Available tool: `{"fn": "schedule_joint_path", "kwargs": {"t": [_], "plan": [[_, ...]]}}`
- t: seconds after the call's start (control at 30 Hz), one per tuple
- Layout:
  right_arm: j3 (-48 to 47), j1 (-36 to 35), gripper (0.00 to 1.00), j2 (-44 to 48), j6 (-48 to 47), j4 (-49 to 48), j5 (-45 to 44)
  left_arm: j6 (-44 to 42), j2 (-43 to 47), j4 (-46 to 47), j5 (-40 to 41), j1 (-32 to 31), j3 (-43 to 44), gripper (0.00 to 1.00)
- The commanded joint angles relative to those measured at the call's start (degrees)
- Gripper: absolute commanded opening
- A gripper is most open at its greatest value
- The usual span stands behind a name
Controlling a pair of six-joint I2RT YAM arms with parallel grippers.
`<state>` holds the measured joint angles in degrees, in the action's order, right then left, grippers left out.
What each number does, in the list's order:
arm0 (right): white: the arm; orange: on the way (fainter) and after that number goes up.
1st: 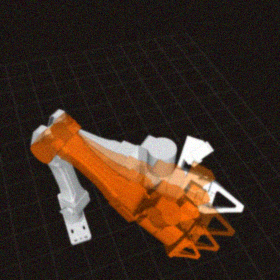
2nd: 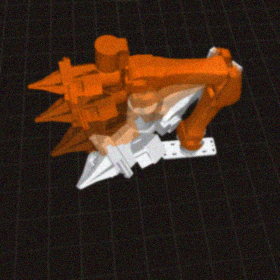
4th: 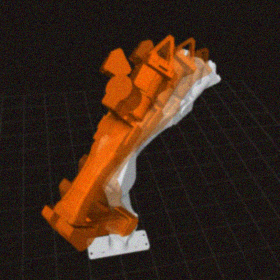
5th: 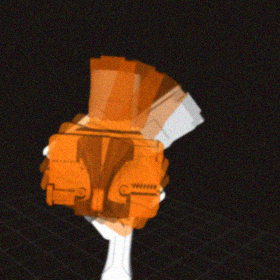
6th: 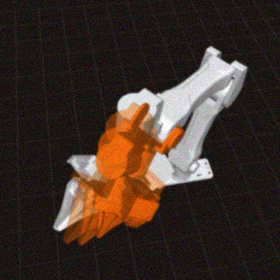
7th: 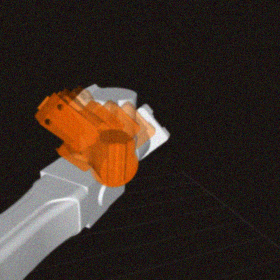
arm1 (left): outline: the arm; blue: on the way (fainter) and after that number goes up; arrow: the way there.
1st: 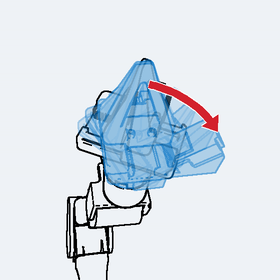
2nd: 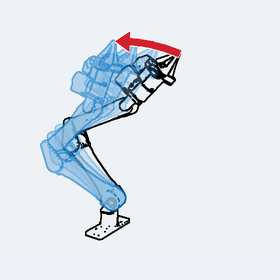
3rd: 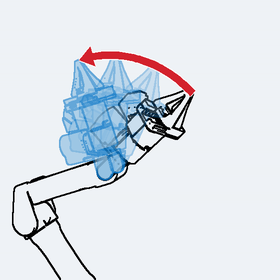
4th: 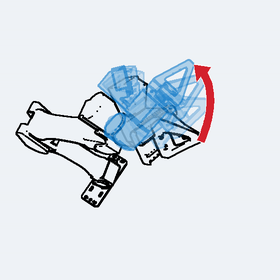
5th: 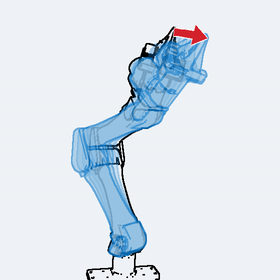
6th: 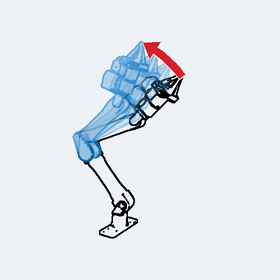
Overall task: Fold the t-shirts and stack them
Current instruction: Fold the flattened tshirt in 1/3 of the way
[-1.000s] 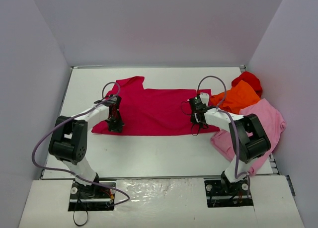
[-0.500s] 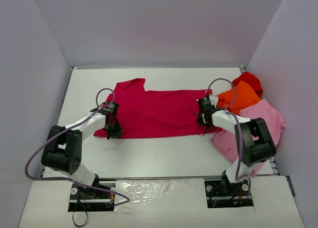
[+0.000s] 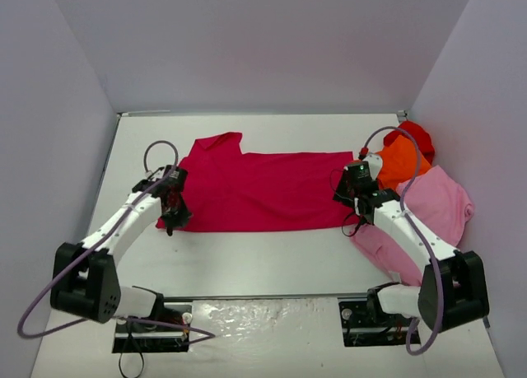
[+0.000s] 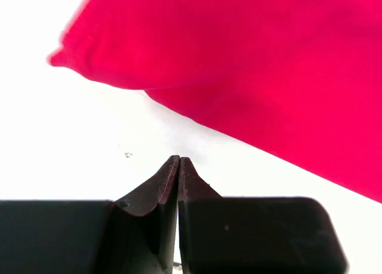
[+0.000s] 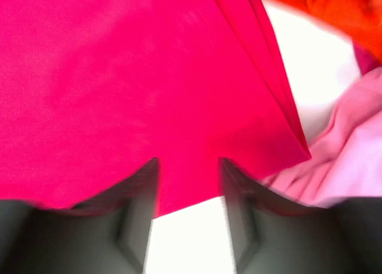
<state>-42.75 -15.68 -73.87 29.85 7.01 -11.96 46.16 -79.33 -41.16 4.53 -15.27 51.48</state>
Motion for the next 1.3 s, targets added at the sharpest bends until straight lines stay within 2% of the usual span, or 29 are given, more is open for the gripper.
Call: {"fn": "schedule_joint_path", "kwargs": {"t": [0.0, 0.07, 0.1, 0.13, 0.17, 0.2, 0.23, 0.3, 0.37, 0.53, 0.73, 0.9, 1.07, 1.27], "plan": [[-4.4, 0.0, 0.47, 5.5, -0.3, -0.8, 2.6, -2.7, 8.7, -5.6, 5.4, 0.2, 9.2, 0.02], [-6.5, -0.4, 0.45, 2.6, -0.9, -4.5, 8.8, -4.9, 9.7, -3.8, 5.2, 0.2, 12.9, 0.10], [-7.8, -1.0, 0.39, -1.1, -0.6, -6.9, 11.0, -5.8, 9.2, -1.5, 4.5, 0.2, 14.1, 0.14], [-9.2, -1.8, 0.32, -4.6, -0.3, -8.6, 13.3, -6.6, 7.7, 0.6, 3.1, 0.1, 15.1, 0.11], [-10.6, -2.9, 0.25, -7.8, -0.1, -9.8, 15.6, -7.1, 5.3, 2.5, 1.1, 0.1, 15.8, 0.02], [-12.7, -4.5, 0.16, -11.5, -0.2, -10.1, 16.1, -7.7, 2.6, 4.2, -1.0, 0.1, 16.9, 0.00], [-15.1, -6.2, 0.07, -15.2, -0.4, -10.1, 15.9, -8.3, -0.3, 5.6, -2.8, 0.0, 18.2, 0.00], [-20.0, -9.6, 0.00, -21.8, -1.5, -10.6, 15.1, -9.5, -6.5, 5.7, -3.1, -0.5, 22.4, 0.00], [-25.7, -12.2, 0.00, -28.4, -2.4, -10.3, 14.0, -11.4, -12.5, 5.9, -1.3, -1.2, 27.1, 0.00], [-34.3, -12.7, 0.00, -38.6, -2.5, -9.7, 13.2, -14.4, -22.8, 7.8, -0.8, -1.4, 34.3, 0.00], [-36.8, -12.9, 0.00, -42.3, -2.9, -9.4, 14.1, -12.1, -28.7, 11.7, -2.6, -1.7, 33.7, 0.00], [-33.9, -13.0, 0.00, -41.1, -3.2, -9.3, 13.2, -10.2, -30.8, 11.2, -2.4, -1.8, 29.7, 0.00], [-28.8, -13.3, 0.00, -35.6, -3.0, -9.3, 8.9, -8.0, -30.6, 11.9, -1.5, -1.8, 24.2, 0.00], [-25.1, -13.2, 0.00, -24.6, -3.5, -8.5, 5.7, -3.3, -31.5, 17.5, -1.8, -1.7, 15.8, 0.00]]}}
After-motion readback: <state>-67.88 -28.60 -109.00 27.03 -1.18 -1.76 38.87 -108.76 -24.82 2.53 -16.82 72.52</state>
